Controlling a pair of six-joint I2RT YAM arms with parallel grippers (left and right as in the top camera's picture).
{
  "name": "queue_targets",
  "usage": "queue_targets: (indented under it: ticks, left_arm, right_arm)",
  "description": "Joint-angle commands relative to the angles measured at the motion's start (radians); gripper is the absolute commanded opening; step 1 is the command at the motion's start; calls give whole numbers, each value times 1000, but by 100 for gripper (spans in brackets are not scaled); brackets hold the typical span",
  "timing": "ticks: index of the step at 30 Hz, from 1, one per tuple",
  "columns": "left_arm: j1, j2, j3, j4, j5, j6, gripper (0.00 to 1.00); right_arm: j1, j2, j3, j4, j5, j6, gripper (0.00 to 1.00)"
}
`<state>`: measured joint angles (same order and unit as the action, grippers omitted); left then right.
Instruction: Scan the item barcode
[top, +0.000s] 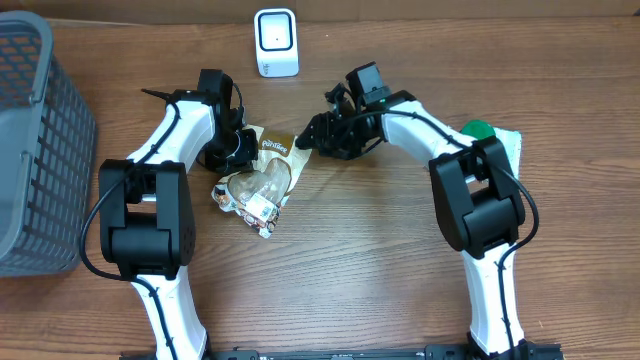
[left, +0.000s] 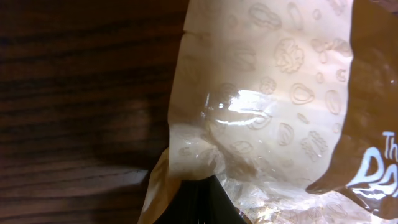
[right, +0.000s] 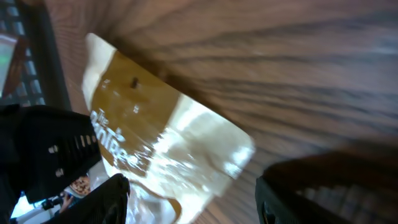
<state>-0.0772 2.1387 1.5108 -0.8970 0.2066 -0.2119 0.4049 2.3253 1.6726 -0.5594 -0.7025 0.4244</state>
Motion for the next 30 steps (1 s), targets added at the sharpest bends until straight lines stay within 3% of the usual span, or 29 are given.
queue_targets:
  ticks: [1,8,14,18,22,30]
  left_arm:
    - [6,132,-56,23,-121,-20,4]
    - [6,132,-56,20,-121,-15,4]
    - [6,131,-45,-5,-139,6,4]
    - [11,131,-2,-50,-140,7,4]
    - [22,131,92,-137,-140,22,4]
    - [44,109,383,-378,-139,34,4]
  right_arm:
    - [69,24,-45,21,63,47,63]
    - [145,41,-45,79,89,70,60]
    - [144,41,-45,98,91,70,28]
    - [122,41,-43,98,75,69,20]
    - [96,37,-43,97,31,59,5]
    - [45,-58,-43,71,34,12,4]
